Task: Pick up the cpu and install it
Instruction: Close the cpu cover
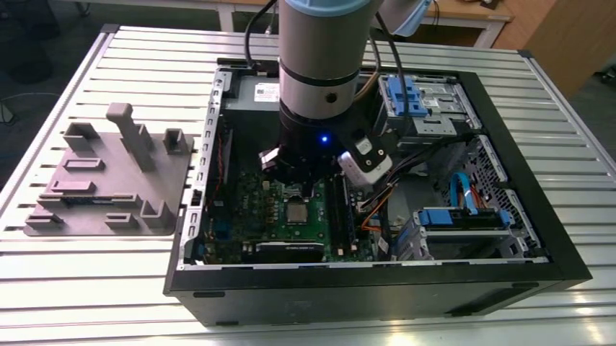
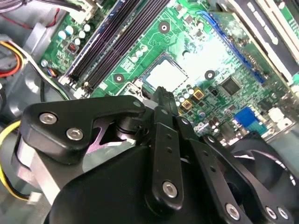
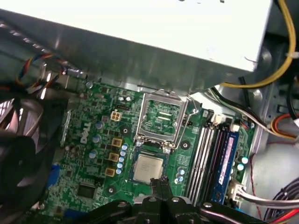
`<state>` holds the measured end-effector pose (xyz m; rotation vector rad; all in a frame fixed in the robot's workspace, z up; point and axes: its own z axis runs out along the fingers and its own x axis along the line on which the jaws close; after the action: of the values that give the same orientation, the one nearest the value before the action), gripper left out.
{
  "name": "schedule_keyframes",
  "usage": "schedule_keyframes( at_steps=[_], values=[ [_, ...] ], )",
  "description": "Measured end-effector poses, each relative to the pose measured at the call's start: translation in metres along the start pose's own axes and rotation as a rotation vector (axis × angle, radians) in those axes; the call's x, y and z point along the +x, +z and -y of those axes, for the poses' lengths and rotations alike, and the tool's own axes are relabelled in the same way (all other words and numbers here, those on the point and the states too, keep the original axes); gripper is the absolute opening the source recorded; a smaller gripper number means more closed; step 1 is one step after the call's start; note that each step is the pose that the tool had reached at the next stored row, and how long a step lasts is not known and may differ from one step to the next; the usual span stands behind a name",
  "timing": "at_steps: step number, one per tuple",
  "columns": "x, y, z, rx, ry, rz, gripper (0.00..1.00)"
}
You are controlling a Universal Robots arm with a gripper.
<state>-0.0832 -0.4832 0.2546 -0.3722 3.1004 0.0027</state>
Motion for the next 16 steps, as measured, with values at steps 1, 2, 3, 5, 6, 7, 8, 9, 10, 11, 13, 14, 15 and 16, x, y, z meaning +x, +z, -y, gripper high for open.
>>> schedule_keyframes(
  at_steps=[1, 2, 3, 5, 6, 7, 8, 9, 10, 11, 13, 14, 15, 16],
  values=[
    [0.0000, 0.0000, 0.0000, -0.0002, -0.015, -0.0001, 0.10],
    [0.0000, 0.0000, 0.0000, -0.0004, -0.029, 0.0000, 0.10],
    [0.0000, 0.0000, 0.0000, -0.0008, -0.044, 0.0000, 0.10],
    [0.0000, 0.0000, 0.0000, -0.0012, -0.068, 0.0000, 0.10],
    [0.0000, 0.0000, 0.0000, -0.0014, -0.077, 0.0000, 0.10],
    [0.0000, 0.0000, 0.0000, -0.0015, -0.085, 0.0000, 0.10],
    [0.0000, 0.0000, 0.0000, -0.0017, -0.093, 0.0000, 0.10],
    [0.0000, 0.0000, 0.0000, -0.0018, -0.100, 0.0000, 0.10],
    [0.0000, 0.0000, 0.0000, -0.0020, -0.107, 0.0000, 0.10],
    [0.0000, 0.0000, 0.0000, -0.0021, -0.114, 0.0000, 0.10],
    [0.0000, 0.0000, 0.0000, -0.0024, -0.127, 0.0000, 0.10],
    [0.0000, 0.0000, 0.0000, -0.0025, -0.133, 0.0001, 0.10],
    [0.0000, 0.0000, 0.0000, -0.0026, -0.140, 0.0000, 0.10],
    [0.0000, 0.0000, 0.0000, -0.0028, -0.146, 0.0001, 0.10]
  ],
)
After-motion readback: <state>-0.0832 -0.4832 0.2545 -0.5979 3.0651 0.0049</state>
